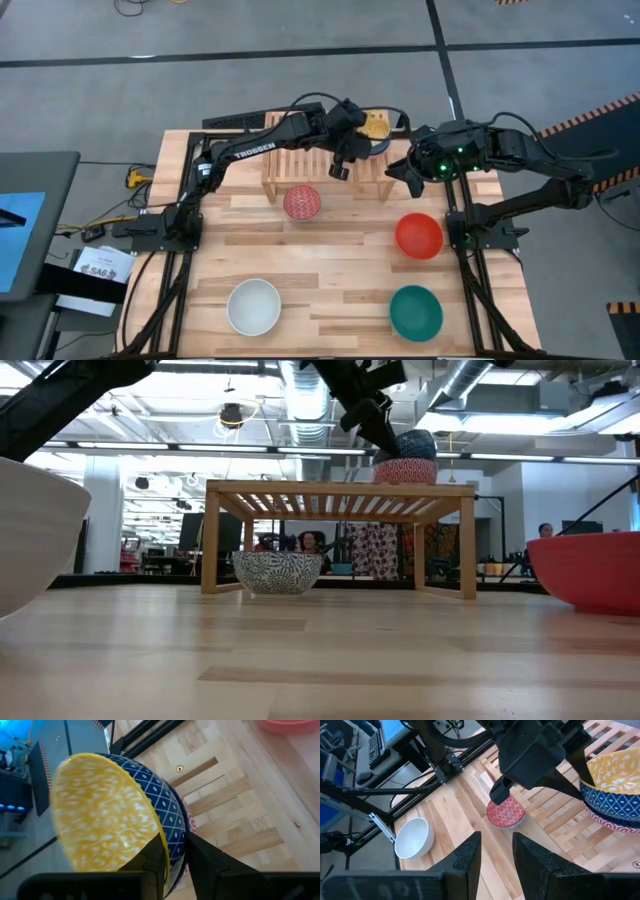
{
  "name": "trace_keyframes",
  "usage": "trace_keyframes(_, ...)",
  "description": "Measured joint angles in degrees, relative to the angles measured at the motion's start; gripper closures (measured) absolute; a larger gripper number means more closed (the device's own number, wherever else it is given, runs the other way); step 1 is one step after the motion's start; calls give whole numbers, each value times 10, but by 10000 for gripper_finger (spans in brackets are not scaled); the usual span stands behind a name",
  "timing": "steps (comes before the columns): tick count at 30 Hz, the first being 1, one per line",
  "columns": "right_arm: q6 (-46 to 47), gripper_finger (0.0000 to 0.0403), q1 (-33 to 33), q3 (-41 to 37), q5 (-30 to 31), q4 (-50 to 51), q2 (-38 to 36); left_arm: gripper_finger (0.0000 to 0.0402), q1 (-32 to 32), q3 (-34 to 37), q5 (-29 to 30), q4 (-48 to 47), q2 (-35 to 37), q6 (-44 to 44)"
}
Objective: Place and stack bowls onto a shelf
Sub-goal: Stack the small yellow bowl on top of the other small blue bowl on the shelf
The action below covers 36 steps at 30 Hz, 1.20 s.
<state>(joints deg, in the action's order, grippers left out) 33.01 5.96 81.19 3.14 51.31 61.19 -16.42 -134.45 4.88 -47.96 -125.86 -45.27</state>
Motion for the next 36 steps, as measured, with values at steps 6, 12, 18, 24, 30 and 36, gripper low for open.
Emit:
trace_keyframes(6,1,266,0,0,0,0,0,322,-7,0,-8,1,1,16)
trace_keyframes(12,1,266,0,0,1,0,0,319,-7,0,-10,0,1,33)
trace_keyframes(18,-4,266,0,0,3,-1,0,319,-6,0,-12,0,2,37)
trace_keyframes(24,-6,266,1,0,3,-8,0,319,-6,0,-14,-2,2,41)
trace_keyframes(30,-14,266,1,0,4,-8,0,319,-6,-5,-15,-13,3,53)
trace_keyframes(36,-18,266,2,0,5,-8,0,319,-7,-5,-14,-18,5,56)
